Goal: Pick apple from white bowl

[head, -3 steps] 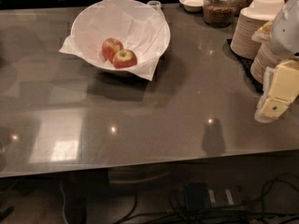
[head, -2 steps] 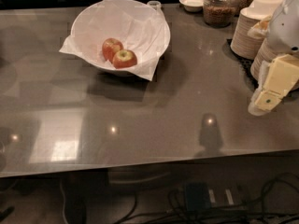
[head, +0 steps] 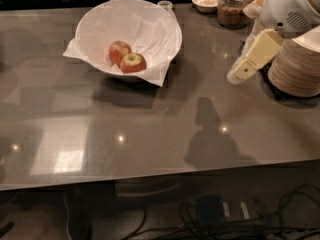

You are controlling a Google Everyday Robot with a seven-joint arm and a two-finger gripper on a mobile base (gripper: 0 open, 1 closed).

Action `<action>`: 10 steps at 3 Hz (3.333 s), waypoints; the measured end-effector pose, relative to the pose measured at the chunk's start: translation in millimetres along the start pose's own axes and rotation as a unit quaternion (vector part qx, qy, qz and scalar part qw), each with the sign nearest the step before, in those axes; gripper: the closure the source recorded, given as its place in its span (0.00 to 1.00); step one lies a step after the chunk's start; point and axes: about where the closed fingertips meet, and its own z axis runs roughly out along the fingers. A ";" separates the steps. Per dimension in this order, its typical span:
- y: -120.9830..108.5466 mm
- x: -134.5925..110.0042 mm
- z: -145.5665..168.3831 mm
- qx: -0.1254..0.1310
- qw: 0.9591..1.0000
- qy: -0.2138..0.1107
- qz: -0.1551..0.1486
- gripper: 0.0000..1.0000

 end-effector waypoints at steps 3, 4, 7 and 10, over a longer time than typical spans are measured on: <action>-49.0 -119.1 70.1 0.003 0.995 -0.097 -0.009 0.00; -50.6 -153.9 99.3 -0.004 0.995 -0.101 -0.026 0.00; -53.0 -185.4 155.9 0.002 0.994 -0.102 -0.048 0.00; -36.7 -198.7 202.4 -0.021 0.992 -0.117 -0.049 0.42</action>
Offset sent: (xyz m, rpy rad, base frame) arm 0.1108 0.1114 0.0334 0.2089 -0.1032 0.0411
